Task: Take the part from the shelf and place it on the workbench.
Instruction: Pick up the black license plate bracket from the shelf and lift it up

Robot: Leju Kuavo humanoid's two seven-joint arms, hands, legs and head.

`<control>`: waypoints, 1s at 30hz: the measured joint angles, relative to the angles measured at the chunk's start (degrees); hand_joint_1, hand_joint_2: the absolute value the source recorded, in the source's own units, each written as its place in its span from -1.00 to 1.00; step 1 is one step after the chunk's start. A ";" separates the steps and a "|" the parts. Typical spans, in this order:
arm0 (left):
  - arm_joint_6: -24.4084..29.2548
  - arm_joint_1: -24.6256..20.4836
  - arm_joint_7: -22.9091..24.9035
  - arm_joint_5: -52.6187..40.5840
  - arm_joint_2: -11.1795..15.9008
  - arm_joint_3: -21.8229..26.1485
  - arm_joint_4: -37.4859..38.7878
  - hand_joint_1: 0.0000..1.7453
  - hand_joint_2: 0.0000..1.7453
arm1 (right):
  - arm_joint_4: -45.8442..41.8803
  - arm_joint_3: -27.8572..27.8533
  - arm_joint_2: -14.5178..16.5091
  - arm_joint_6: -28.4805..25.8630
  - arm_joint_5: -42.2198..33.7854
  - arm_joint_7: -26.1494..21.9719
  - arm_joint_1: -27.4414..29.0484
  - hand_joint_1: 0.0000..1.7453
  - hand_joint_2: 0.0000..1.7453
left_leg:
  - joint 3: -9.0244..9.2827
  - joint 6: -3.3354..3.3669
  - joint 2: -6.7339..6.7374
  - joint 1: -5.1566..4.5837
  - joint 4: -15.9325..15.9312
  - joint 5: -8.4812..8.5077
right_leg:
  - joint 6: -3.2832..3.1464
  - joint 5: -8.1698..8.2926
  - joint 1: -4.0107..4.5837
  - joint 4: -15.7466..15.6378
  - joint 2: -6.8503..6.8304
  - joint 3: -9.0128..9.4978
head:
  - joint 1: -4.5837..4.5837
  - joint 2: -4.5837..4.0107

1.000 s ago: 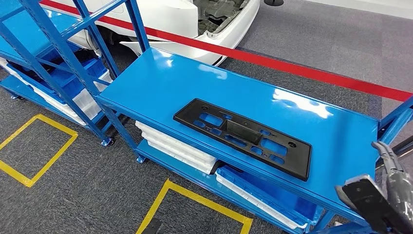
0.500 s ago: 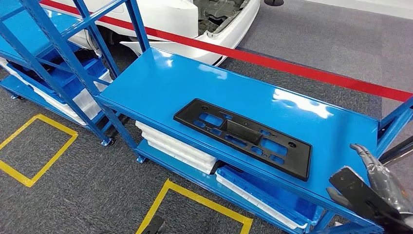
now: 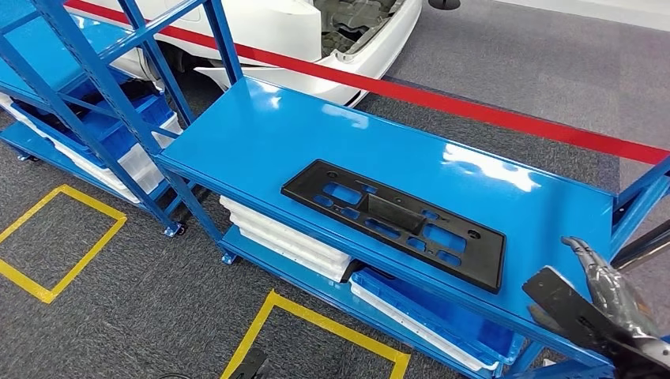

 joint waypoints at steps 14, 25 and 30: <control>0.41 -0.95 1.02 -1.20 0.00 -0.05 -0.33 -1.00 -1.00 | 11.23 3.40 3.48 -12.92 1.75 -9.48 -4.31 -1.00 1.00 | -0.01 0.00 -0.05 0.01 0.00 0.00 | 0.00 0.00 0.01 0.01 -0.07 0.04 | 0.00 0.00; 0.32 -1.49 1.34 -2.08 0.00 -0.07 -0.56 -1.00 -1.00 | 26.32 8.94 11.45 -13.97 -5.98 -21.01 -12.77 -1.00 1.00 | 0.01 -0.04 -0.06 0.03 0.00 0.03 | -0.01 0.00 0.02 0.04 -0.07 0.05 | -0.01 0.00; 0.34 -1.57 1.57 -2.09 0.00 -0.07 -0.56 -1.00 -1.00 | 32.16 11.01 14.73 -13.96 -7.09 -22.53 -15.54 -1.00 1.00 | -0.01 -0.04 -0.09 0.03 0.00 0.03 | -0.01 0.00 0.02 0.05 -0.10 0.06 | -0.01 0.00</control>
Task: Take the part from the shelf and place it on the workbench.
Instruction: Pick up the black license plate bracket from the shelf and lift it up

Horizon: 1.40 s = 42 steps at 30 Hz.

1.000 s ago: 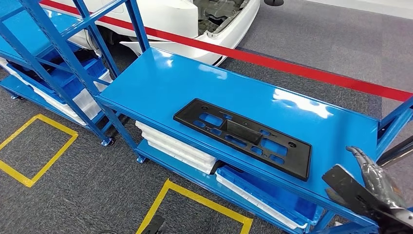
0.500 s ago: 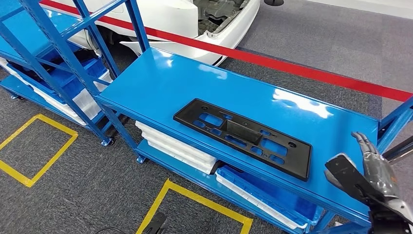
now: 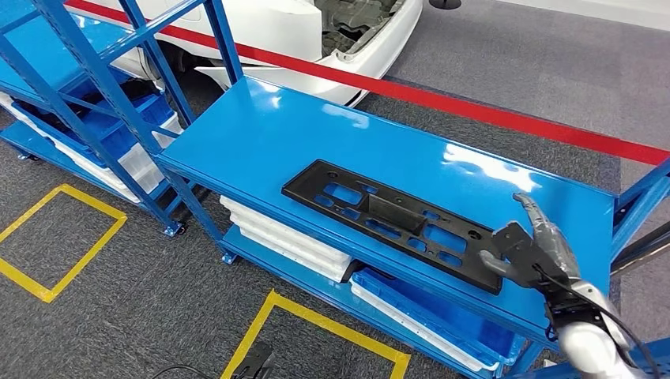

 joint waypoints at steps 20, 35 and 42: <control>-0.09 -0.30 1.66 -1.22 0.00 0.00 -0.02 -1.00 -1.00 | 15.03 6.06 7.80 -2.82 -3.04 1.28 -5.00 -1.00 1.00 | 0.02 0.00 -0.01 -0.01 0.00 0.00 | 0.00 0.00 -0.01 -0.03 -0.04 0.00 | 0.01 0.00; -0.24 -0.43 2.64 -2.27 0.00 0.00 -0.04 -1.00 -1.00 | 18.23 6.93 8.68 -4.35 -1.77 6.39 -5.60 -1.00 1.00 | 0.22 0.00 0.02 -0.01 0.00 0.00 | 0.00 0.00 -0.01 -0.06 0.00 0.16 | 0.01 0.00; -0.22 -0.50 2.84 -2.88 0.00 0.00 -0.25 -1.00 -1.00 | 19.78 6.95 8.68 -3.63 -2.02 6.84 -5.60 -1.00 1.00 | 0.32 0.00 0.02 -0.01 0.00 0.00 | 0.00 0.00 -0.01 -0.09 0.04 0.28 | 0.00 0.00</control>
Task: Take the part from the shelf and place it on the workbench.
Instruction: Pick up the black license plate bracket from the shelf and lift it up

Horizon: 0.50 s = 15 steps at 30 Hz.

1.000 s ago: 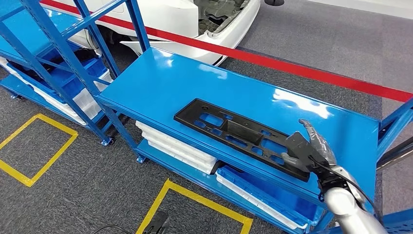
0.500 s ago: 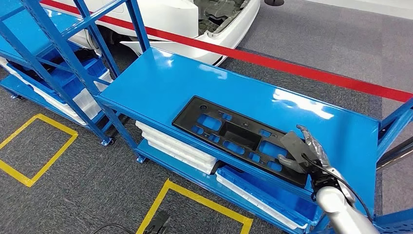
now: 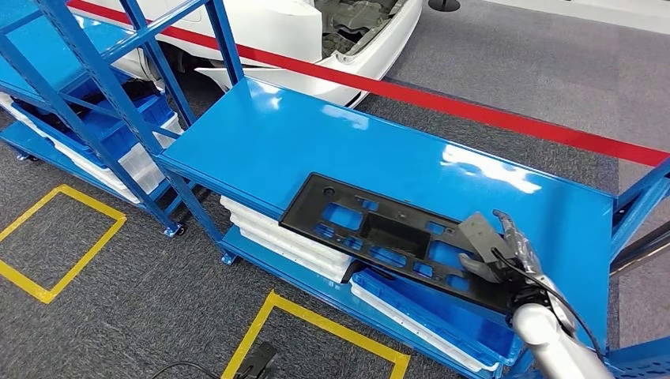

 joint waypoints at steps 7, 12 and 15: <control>0.14 -0.25 0.24 -0.39 0.00 0.00 -0.12 -1.00 -1.00 | 0.85 -0.01 -0.02 -1.02 0.25 -0.81 -0.12 -1.00 1.00 | 0.17 0.00 0.00 0.00 0.00 0.00 | 0.00 0.00 0.00 -0.05 0.01 0.18 | 0.00 0.00; 0.14 -0.24 0.27 -0.77 0.00 0.00 -0.15 -1.00 -1.00 | 0.87 -0.01 -0.15 -1.86 0.79 -1.04 -0.13 -1.00 1.00 | 0.19 0.00 0.00 0.00 0.00 0.00 | 0.00 0.00 0.00 -0.06 0.02 0.21 | 0.00 0.00; 0.14 -0.25 0.27 -0.91 0.00 0.00 -0.18 -1.00 -1.00 | 0.87 -0.02 -0.29 -1.99 1.16 -0.86 -0.13 -1.00 1.00 | 0.20 0.00 0.00 0.00 0.00 0.00 | 0.00 0.00 0.00 -0.06 0.02 0.23 | 0.01 0.00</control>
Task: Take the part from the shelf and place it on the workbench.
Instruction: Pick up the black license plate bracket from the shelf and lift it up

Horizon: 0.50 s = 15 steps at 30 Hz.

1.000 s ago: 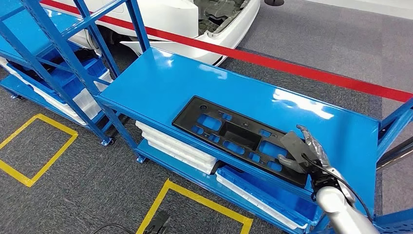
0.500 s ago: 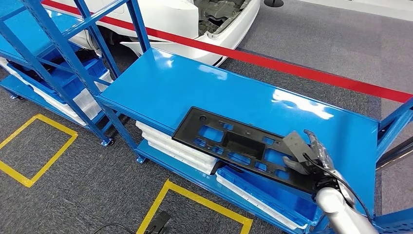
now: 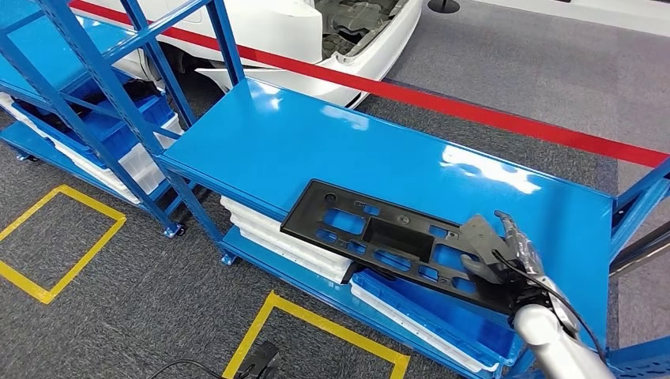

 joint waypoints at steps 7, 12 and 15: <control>0.01 0.00 -0.02 -0.31 0.00 0.00 -0.03 -1.00 -1.00 | 0.00 -0.03 -0.17 -0.68 0.23 0.25 0.00 0.04 1.00 | 0.01 0.00 0.00 0.00 0.00 0.00 | 0.00 0.00 0.00 -0.02 0.00 0.01 | -0.01 0.00; -0.01 0.02 -0.02 -0.34 0.00 0.00 -0.03 -1.00 -1.00 | 0.01 -0.04 -0.26 0.55 -1.06 -1.04 0.00 1.00 1.00 | 0.01 0.00 0.00 0.00 0.00 0.00 | 0.00 0.00 0.00 -0.02 0.00 0.02 | -0.01 0.00; -0.02 0.05 -0.06 -0.34 0.00 0.00 -0.03 -1.00 -1.00 | 0.01 -0.07 -0.33 1.23 -1.87 -1.87 -0.08 1.00 1.00 | 0.03 0.00 0.00 0.01 0.00 0.00 | 0.00 0.00 0.00 -0.02 0.00 0.04 | 0.01 0.00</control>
